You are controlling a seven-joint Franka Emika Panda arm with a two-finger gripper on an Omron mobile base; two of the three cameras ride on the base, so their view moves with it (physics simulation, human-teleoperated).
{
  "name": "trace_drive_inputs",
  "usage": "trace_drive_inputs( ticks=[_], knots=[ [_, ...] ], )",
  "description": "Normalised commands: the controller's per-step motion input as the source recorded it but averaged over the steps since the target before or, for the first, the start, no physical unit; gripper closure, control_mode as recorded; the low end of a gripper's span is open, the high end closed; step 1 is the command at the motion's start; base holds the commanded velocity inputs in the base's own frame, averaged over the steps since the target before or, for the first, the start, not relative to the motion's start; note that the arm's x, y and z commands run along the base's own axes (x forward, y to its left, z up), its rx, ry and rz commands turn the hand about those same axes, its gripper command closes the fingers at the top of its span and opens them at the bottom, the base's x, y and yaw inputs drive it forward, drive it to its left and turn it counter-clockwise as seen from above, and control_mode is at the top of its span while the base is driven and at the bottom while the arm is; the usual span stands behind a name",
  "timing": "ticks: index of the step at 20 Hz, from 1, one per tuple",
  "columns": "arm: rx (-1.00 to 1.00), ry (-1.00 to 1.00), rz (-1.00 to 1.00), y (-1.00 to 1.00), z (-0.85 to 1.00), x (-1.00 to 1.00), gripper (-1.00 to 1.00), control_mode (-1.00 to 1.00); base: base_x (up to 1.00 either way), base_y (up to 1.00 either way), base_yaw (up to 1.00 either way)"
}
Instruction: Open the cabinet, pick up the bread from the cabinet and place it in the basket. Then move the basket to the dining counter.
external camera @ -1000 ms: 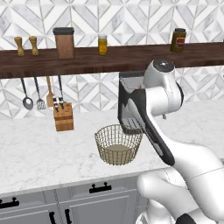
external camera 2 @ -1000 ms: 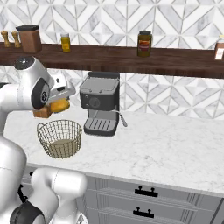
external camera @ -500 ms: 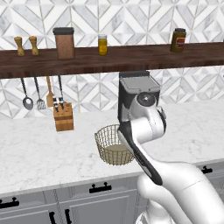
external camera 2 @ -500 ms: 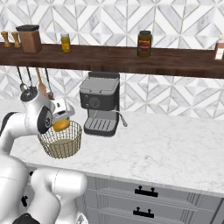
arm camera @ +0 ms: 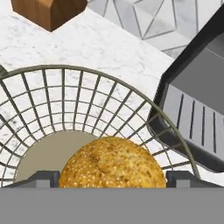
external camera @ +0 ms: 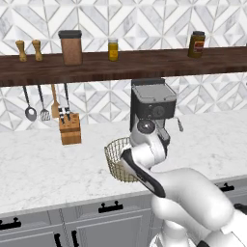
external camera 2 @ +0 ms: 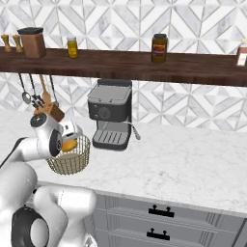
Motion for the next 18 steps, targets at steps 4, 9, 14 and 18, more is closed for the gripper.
trace_drive_inputs(
  ticks=[4, 9, 14, 18],
  knots=[
    [0.01, 0.10, 0.00, 0.00, -0.47, 0.05, 1.00, -1.00, 0.00, 0.00, 0.00],
    [0.00, 0.05, 0.00, 0.01, -0.47, 0.18, 1.00, -1.00, 0.00, 0.00, 0.00],
    [0.00, 0.00, 0.00, 0.08, -0.11, 0.12, -1.00, -1.00, 0.00, 0.00, 0.00],
    [0.03, 0.00, 0.00, 0.00, 0.09, 0.00, -1.00, -1.00, 0.00, 0.00, 0.00]
  ],
)
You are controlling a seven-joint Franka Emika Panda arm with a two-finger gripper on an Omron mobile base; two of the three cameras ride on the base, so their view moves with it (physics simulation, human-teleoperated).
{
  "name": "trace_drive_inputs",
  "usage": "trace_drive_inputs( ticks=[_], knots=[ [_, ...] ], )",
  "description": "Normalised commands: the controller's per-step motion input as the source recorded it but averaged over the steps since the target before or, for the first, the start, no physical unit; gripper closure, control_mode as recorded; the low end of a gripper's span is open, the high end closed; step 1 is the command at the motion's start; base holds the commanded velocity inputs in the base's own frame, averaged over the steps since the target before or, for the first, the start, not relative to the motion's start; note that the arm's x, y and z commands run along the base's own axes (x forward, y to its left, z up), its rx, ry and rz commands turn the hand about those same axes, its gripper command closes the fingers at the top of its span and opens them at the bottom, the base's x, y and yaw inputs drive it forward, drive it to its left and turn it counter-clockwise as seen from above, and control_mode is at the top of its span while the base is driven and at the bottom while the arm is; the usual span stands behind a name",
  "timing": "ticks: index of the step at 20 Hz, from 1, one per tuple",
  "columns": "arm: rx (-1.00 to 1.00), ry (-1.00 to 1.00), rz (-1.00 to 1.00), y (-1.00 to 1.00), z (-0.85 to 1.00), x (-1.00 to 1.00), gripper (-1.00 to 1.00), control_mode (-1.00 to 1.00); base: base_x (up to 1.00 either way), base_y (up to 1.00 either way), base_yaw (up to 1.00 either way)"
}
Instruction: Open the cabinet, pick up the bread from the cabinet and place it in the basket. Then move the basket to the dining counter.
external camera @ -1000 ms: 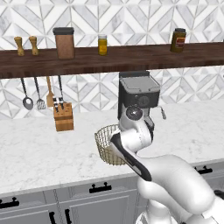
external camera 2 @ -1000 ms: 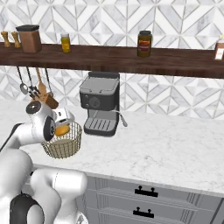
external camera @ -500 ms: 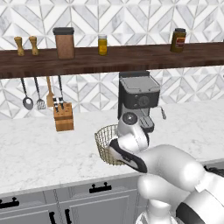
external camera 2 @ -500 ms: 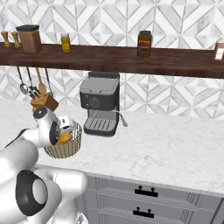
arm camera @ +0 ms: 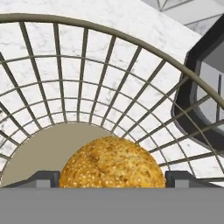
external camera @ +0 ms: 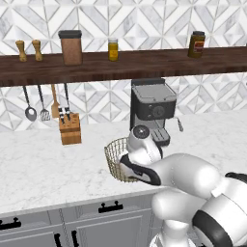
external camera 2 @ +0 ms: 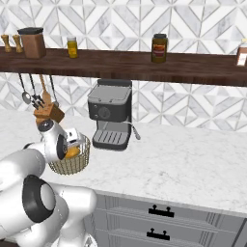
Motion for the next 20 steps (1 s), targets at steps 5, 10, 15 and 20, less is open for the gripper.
trace_drive_inputs(
  ticks=[5, 10, 15, 20],
  knots=[
    [0.05, 0.03, 0.00, 0.00, 0.12, 0.09, -1.00, -1.00, 0.00, 0.00, 0.00],
    [0.02, 0.01, 0.00, 0.08, -0.02, 0.11, -1.00, -1.00, 0.00, 0.00, 0.00],
    [0.02, 0.00, 0.00, 0.18, 0.23, -0.11, -1.00, -1.00, 0.00, 0.00, 0.00],
    [0.00, 0.05, 0.00, 0.35, 0.53, -0.61, -1.00, -1.00, 0.00, 0.00, 0.00]
  ],
)
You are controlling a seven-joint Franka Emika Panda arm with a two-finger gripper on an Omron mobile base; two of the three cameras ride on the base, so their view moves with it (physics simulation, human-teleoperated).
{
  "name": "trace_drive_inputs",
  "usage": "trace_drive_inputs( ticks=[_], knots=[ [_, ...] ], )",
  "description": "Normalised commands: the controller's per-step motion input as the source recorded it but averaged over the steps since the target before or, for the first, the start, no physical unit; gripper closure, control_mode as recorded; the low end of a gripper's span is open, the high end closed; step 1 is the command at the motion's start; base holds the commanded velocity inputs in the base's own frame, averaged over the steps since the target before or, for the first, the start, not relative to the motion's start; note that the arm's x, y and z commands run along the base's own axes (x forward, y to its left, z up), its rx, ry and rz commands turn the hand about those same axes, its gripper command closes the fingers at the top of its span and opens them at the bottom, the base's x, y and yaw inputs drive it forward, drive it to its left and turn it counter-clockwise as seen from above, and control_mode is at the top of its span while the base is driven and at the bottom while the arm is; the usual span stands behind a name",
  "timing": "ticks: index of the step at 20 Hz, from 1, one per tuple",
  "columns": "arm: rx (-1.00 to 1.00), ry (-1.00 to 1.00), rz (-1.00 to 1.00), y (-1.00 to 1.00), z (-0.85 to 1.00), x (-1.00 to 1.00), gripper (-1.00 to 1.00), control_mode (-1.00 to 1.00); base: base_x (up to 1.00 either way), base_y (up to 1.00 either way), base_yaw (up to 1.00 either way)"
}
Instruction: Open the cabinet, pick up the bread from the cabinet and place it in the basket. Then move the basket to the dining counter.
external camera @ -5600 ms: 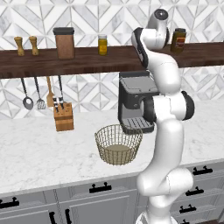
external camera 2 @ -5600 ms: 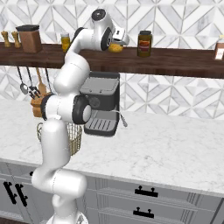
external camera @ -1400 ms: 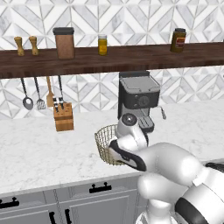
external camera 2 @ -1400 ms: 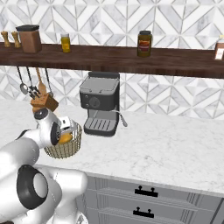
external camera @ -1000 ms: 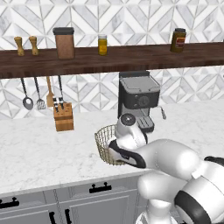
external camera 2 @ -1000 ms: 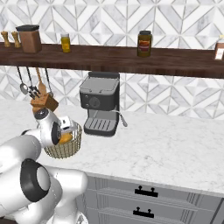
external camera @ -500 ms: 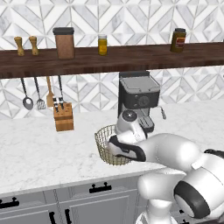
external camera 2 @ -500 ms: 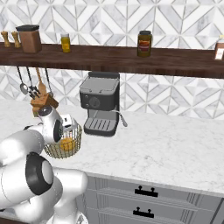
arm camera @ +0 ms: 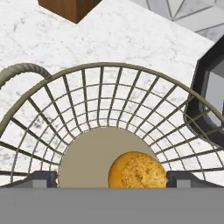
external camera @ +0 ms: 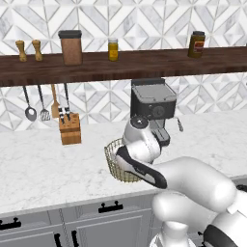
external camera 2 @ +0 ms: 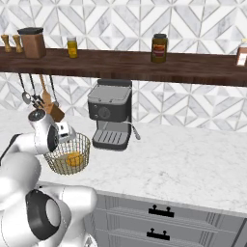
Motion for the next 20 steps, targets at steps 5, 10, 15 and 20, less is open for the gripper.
trace_drive_inputs(
  ticks=[5, 10, 15, 20],
  knots=[
    [-0.06, 0.14, 0.01, 0.22, 0.02, -0.41, -1.00, -1.00, 0.00, 0.00, 0.00],
    [-0.19, 0.13, 0.05, 0.20, -0.32, 0.03, -1.00, -1.00, 0.00, 0.00, 0.00],
    [-0.04, 0.04, 0.05, 0.00, 0.13, 0.03, -1.00, -1.00, 0.00, 0.00, 0.00],
    [0.00, 0.08, 0.00, 0.00, 0.66, -0.04, -1.00, -1.00, 0.00, 0.00, 0.00]
  ],
)
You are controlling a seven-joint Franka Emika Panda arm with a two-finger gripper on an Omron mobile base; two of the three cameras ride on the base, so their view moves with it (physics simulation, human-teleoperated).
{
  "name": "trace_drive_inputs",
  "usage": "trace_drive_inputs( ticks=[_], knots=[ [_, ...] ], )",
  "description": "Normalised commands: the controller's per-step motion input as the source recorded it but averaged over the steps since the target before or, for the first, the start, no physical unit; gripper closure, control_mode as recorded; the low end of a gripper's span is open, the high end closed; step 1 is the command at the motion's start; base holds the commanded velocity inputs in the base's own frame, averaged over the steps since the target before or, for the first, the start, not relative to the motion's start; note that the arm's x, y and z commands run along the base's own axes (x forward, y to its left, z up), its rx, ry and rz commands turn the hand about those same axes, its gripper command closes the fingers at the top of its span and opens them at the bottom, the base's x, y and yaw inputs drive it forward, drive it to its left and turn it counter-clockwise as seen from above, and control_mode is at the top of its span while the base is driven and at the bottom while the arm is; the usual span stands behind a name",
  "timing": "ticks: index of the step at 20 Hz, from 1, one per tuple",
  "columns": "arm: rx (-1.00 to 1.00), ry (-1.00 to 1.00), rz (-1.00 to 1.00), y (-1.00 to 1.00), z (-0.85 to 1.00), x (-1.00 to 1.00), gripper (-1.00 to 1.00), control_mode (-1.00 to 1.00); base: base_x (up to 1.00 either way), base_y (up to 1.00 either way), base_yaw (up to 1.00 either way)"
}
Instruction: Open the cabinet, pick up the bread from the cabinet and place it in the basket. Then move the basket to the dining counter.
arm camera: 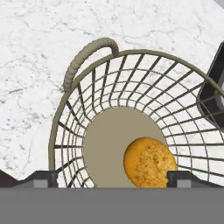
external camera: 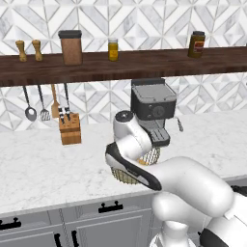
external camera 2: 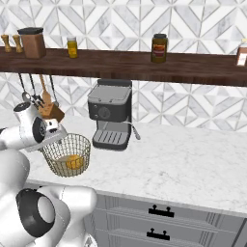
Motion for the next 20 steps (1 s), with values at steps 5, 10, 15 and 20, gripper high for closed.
trace_drive_inputs(
  ticks=[5, 10, 15, 20],
  knots=[
    [0.00, 0.12, 0.00, 0.00, 0.23, -0.30, -1.00, -1.00, 0.00, 0.00, 0.00],
    [-0.01, 0.10, 0.02, 0.00, -0.10, -0.47, -1.00, -1.00, 0.00, 0.00, 0.00],
    [-0.16, 0.10, 0.06, 0.00, -0.83, 0.03, -1.00, -1.00, 0.00, 0.00, 0.00],
    [-0.17, 0.01, 0.05, 0.00, -0.62, 0.34, -1.00, -1.00, 0.00, 0.00, 0.00]
  ],
)
